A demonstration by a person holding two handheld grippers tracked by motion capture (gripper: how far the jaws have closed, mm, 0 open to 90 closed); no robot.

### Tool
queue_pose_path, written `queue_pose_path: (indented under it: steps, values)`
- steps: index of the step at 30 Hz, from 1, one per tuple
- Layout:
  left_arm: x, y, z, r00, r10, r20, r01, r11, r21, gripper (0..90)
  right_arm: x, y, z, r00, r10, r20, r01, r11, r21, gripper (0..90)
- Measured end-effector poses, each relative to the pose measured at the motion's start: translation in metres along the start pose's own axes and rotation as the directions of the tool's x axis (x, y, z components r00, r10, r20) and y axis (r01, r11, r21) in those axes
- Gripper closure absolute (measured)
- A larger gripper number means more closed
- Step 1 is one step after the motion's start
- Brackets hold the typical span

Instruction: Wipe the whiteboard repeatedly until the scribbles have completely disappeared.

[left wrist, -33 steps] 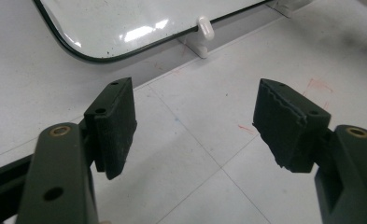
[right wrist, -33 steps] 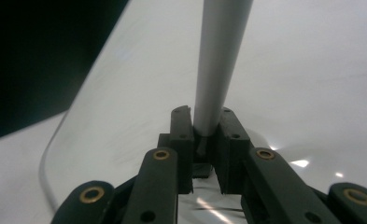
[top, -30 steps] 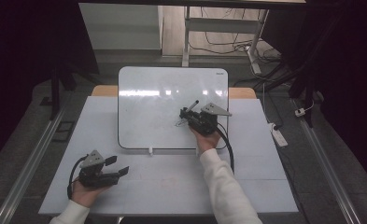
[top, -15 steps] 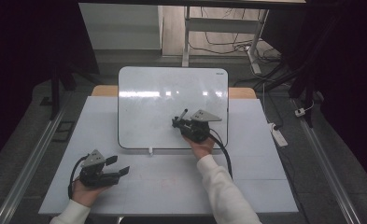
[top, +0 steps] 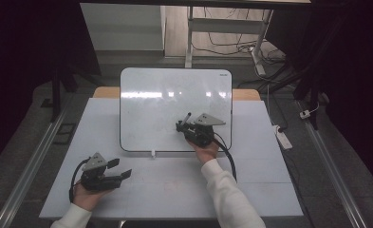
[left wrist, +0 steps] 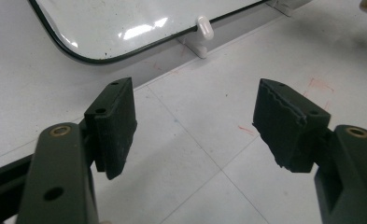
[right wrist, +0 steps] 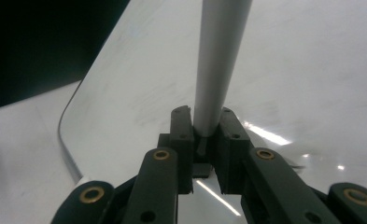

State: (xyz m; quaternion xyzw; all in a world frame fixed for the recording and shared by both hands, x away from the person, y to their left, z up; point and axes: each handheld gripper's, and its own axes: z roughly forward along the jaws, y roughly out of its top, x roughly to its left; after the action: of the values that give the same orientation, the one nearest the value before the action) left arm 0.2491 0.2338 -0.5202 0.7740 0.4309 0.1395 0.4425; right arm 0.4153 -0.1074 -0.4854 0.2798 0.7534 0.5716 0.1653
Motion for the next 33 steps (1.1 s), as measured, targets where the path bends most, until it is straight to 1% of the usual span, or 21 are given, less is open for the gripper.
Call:
queue_pose_path:
  steps: [4, 6, 7, 8, 9, 10, 11, 13, 16, 18, 19, 20, 22, 23, 24, 25, 26, 29, 30, 32, 33]
  values:
    - [0.002, 0.0, -0.001, 1.0, -0.008, 0.002, 0.008, 0.9999, -0.008, 31.0, -0.024, 0.006, -0.017, 0.9933, 0.08, 0.083, -0.074, 0.994, -0.083, 79.1]
    - [0.003, 0.0, 0.001, 0.9999, -0.012, 0.008, 0.012, 0.9999, -0.004, 31.0, -0.022, 0.004, -0.017, 0.992, 0.088, 0.09, -0.08, 0.992, -0.095, 79.1]
    - [0.003, 0.0, 0.001, 0.9999, -0.012, 0.009, 0.012, 0.9999, -0.004, 31.0, -0.018, 0.002, -0.014, 0.9935, 0.091, 0.068, -0.085, 0.993, -0.08, 79.1]
    - [0.003, 0.001, 0.001, 0.9999, -0.011, 0.01, 0.011, 0.9999, -0.004, 31.0, -0.011, -0.002, -0.009, 0.9958, 0.086, 0.032, -0.084, 0.995, -0.06, 79.1]
    - [0.003, 0.001, 0.001, 0.9999, -0.01, 0.01, 0.01, 0.9999, -0.004, 31.0, -0.003, -0.006, -0.003, 0.9981, 0.062, 0.0, -0.062, 0.997, -0.035, 79.1]
    - [0.002, 0.001, 0.001, 0.9999, -0.009, 0.009, 0.009, 1.0, -0.003, 31.0, 0.005, -0.008, 0.0, 0.9997, 0.021, -0.012, -0.021, 1.0, -0.011, 79.1]
    - [0.002, 0.0, 0.001, 0.9999, -0.009, 0.009, 0.009, 1.0, -0.004, 31.0, 0.009, -0.008, 0.001, 0.9999, -0.012, -0.002, 0.012, 1.0, -0.004, 79.1]
    - [0.002, 0.0, 0.0, 0.9999, -0.011, 0.009, 0.011, 0.9999, -0.008, 31.0, 0.0, -0.004, -0.004, 1.0, -0.005, 0.008, 0.005, 1.0, -0.009, 79.1]
    - [0.002, 0.0, -0.001, 0.9999, -0.012, 0.008, 0.012, 0.9998, -0.013, 31.0, -0.026, 0.003, -0.023, 0.9929, 0.048, 0.108, -0.039, 0.996, -0.085, 79.1]
    - [0.003, 0.0, 0.0, 0.9999, -0.012, 0.008, 0.012, 0.9999, -0.009, 31.0, -0.036, 0.004, -0.031, 0.989, 0.094, 0.114, -0.081, 0.99, -0.116, 79.1]
    - [0.003, 0.0, 0.001, 0.9999, -0.012, 0.008, 0.012, 0.9999, -0.007, 31.0, -0.034, 0.002, -0.03, 0.9884, 0.096, 0.118, -0.081, 0.989, -0.122, 79.1]
    - [0.003, 0.001, 0.002, 0.9999, -0.013, 0.01, 0.013, 0.9999, -0.006, 31.0, -0.029, 0.001, -0.027, 0.9909, 0.087, 0.103, -0.076, 0.992, -0.104, 79.1]
    - [0.003, 0.001, 0.002, 0.9999, -0.011, 0.008, 0.011, 0.9999, -0.004, 31.0, -0.013, -0.006, -0.015, 0.9982, 0.052, 0.03, -0.05, 0.997, -0.052, 79.1]
    - [0.002, 0.001, 0.002, 0.9999, -0.01, 0.007, 0.01, 0.9999, -0.004, 31.0, -0.005, -0.008, -0.01, 0.9999, 0.013, 0.012, -0.012, 1.0, -0.026, 79.1]
    - [0.002, 0.001, 0.002, 0.9999, -0.008, 0.008, 0.008, 1.0, -0.003, 31.0, 0.0, -0.008, -0.009, 0.9996, -0.023, 0.018, 0.024, 1.0, -0.013, 79.1]
    - [0.001, 0.001, 0.001, 1.0, -0.007, 0.007, 0.007, 1.0, -0.004, 31.0, -0.001, -0.007, -0.009, 0.9994, -0.028, 0.02, 0.028, 1.0, -0.007, 79.1]
    - [0.001, 0.0, 0.0, 0.9999, -0.008, 0.006, 0.008, 0.9999, -0.008, 31.0, -0.006, -0.006, -0.013, 0.9996, -0.008, 0.028, 0.008, 1.0, -0.017, 79.1]
    - [0.002, 0.0, -0.001, 0.9999, -0.013, 0.006, 0.013, 0.9998, -0.013, 31.1, -0.028, -0.002, -0.031, 0.9923, 0.061, 0.108, -0.053, 0.995, -0.08, 79.1]
    - [0.003, 0.0, 0.0, 0.9999, -0.015, 0.008, 0.015, 0.9998, -0.012, 31.0, -0.033, -0.002, -0.034, 0.9909, 0.076, 0.111, -0.066, 0.994, -0.091, 79.1]
    - [0.003, 0.001, 0.001, 0.9999, -0.013, 0.007, 0.014, 0.9999, -0.009, 31.0, -0.029, -0.003, -0.034, 0.9896, 0.079, 0.12, -0.067, 0.993, -0.098, 79.1]
    - [0.003, 0.001, 0.002, 0.9999, -0.013, 0.008, 0.013, 0.9999, -0.007, 31.0, -0.023, -0.005, -0.029, 0.9928, 0.071, 0.097, -0.063, 0.995, -0.079, 79.1]
